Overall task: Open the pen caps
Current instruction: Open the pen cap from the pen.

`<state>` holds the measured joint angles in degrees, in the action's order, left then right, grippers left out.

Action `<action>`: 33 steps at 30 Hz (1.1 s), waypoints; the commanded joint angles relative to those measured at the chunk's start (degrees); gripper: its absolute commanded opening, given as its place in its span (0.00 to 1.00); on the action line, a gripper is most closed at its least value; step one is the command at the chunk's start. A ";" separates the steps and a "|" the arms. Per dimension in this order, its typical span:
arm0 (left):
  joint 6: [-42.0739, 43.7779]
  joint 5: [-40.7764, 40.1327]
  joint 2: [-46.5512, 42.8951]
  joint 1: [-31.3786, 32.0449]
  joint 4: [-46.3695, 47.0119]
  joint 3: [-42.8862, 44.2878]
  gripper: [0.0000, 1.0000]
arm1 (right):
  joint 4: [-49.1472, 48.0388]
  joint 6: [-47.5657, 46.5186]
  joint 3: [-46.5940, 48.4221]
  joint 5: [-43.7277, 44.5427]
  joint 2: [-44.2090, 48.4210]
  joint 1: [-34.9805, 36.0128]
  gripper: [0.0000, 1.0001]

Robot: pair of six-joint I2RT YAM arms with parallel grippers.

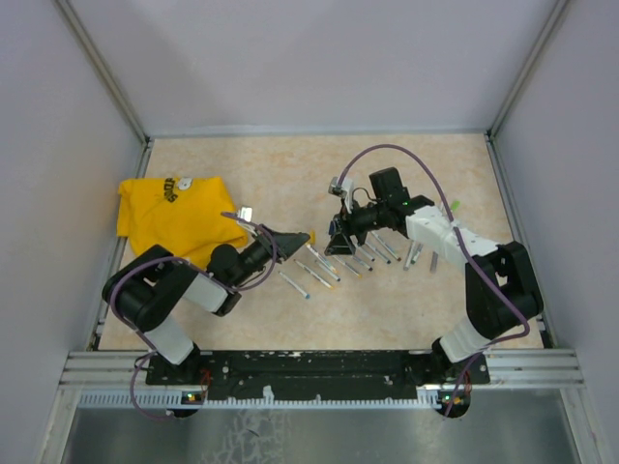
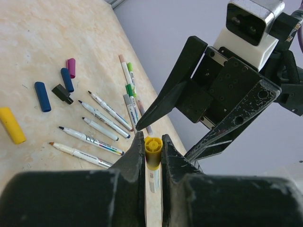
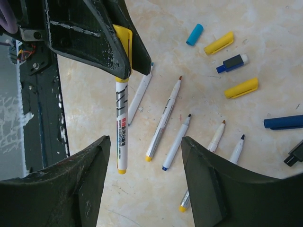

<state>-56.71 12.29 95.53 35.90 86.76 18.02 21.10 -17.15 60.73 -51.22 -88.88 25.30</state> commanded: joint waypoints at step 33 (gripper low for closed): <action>-0.39 -1.03 -2.55 -3.90 10.30 3.15 0.00 | 2.12 -1.73 2.61 1.10 -2.88 8.89 0.00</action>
<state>-56.97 13.87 95.46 35.44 87.07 18.76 21.06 -15.81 60.23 -47.37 -92.01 33.19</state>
